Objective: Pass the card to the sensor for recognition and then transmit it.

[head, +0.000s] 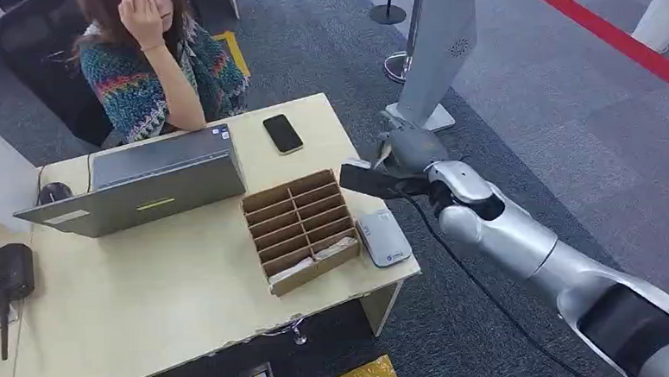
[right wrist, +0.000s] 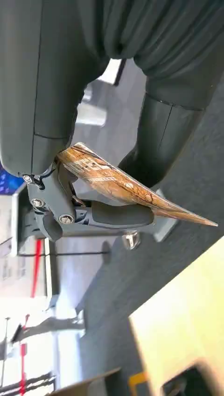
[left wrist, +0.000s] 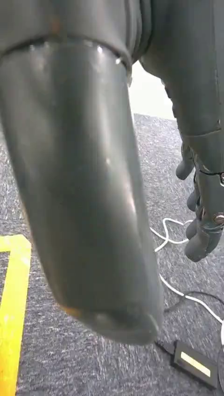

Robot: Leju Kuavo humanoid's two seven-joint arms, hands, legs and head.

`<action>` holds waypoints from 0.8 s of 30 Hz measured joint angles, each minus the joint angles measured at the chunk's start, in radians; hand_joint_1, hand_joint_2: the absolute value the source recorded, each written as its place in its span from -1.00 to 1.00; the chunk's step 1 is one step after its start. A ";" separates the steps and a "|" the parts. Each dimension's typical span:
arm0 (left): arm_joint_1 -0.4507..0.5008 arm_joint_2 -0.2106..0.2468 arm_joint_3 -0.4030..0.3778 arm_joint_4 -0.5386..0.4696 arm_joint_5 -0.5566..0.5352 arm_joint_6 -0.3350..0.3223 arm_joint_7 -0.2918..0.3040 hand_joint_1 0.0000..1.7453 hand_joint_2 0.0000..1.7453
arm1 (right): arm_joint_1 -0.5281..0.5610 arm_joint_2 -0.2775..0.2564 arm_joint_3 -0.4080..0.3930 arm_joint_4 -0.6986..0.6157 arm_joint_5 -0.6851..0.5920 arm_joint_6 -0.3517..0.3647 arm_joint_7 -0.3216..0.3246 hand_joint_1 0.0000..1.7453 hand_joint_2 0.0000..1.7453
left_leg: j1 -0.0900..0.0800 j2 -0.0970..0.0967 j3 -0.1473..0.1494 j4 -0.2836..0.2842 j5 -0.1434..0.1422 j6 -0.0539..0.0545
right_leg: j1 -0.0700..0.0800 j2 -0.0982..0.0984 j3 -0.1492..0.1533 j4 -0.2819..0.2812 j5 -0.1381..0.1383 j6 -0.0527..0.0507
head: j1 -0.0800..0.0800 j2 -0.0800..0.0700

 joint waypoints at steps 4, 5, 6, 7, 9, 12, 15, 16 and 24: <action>-0.009 0.000 -0.017 -0.003 -0.010 -0.005 0.015 -1.00 -1.00 | -0.100 0.008 0.018 -0.009 0.009 0.043 -0.013 1.00 1.00 | 0.000 0.000 0.000 0.000 0.000 0.000 | 0.000 0.000 0.000 0.000 0.000 0.000 | 0.000 0.000; -0.011 0.000 -0.022 -0.006 -0.012 -0.008 0.018 -1.00 -1.00 | -0.119 0.011 0.023 -0.009 0.010 0.055 -0.017 1.00 1.00 | 0.000 -0.001 -0.001 0.000 0.000 0.000 | 0.000 -0.001 0.000 0.000 0.000 0.000 | 0.000 0.000; -0.013 0.000 -0.026 -0.007 -0.015 -0.009 0.021 -1.00 -1.00 | -0.134 0.016 0.030 -0.008 0.010 0.064 -0.021 1.00 1.00 | 0.000 -0.001 -0.001 0.000 0.000 0.000 | 0.000 -0.001 0.000 0.000 0.000 0.000 | 0.000 0.000; -0.015 0.000 -0.029 -0.008 -0.016 -0.010 0.024 -1.00 -1.00 | -0.150 0.021 0.037 -0.008 0.010 0.070 -0.025 1.00 1.00 | 0.000 -0.002 -0.002 0.000 0.000 0.000 | 0.000 -0.002 0.000 0.001 0.000 0.000 | 0.000 0.000; -0.021 0.001 -0.046 -0.011 -0.020 -0.015 0.032 -1.00 -1.00 | -0.223 0.050 0.077 0.015 0.010 0.088 -0.037 1.00 1.00 | 0.000 0.000 -0.004 0.000 0.001 -0.001 | 0.000 0.000 -0.004 0.002 0.001 -0.001 | -0.001 0.000; -0.036 0.003 -0.058 -0.016 -0.028 -0.021 0.042 -1.00 -1.00 | -0.301 0.086 0.120 0.057 0.013 0.103 -0.055 1.00 1.00 | 0.001 -0.003 -0.004 0.000 0.001 0.000 | 0.001 -0.003 -0.002 0.001 0.001 -0.001 | 0.001 0.000; -0.041 0.004 -0.074 -0.022 -0.032 -0.023 0.051 -1.00 -1.00 | -0.354 0.125 0.164 0.103 0.016 0.111 -0.064 1.00 1.00 | 0.001 -0.005 -0.005 0.000 0.002 0.000 | 0.001 -0.004 -0.003 0.001 0.001 -0.001 | 0.000 0.000; -0.042 0.004 -0.077 -0.023 -0.033 -0.024 0.055 -1.00 -1.00 | -0.373 0.140 0.177 0.121 0.014 0.111 -0.066 1.00 1.00 | 0.001 -0.005 -0.005 0.000 0.002 0.000 | 0.001 -0.004 -0.003 0.001 0.001 -0.001 | 0.000 0.000; -0.056 0.004 -0.103 -0.023 -0.042 -0.027 0.077 -1.00 -1.00 | -0.490 0.242 0.250 0.287 -0.014 0.073 -0.106 1.00 1.00 | 0.001 -0.005 -0.005 0.000 0.002 0.000 | 0.001 -0.004 -0.003 0.001 0.000 -0.001 | 0.000 0.000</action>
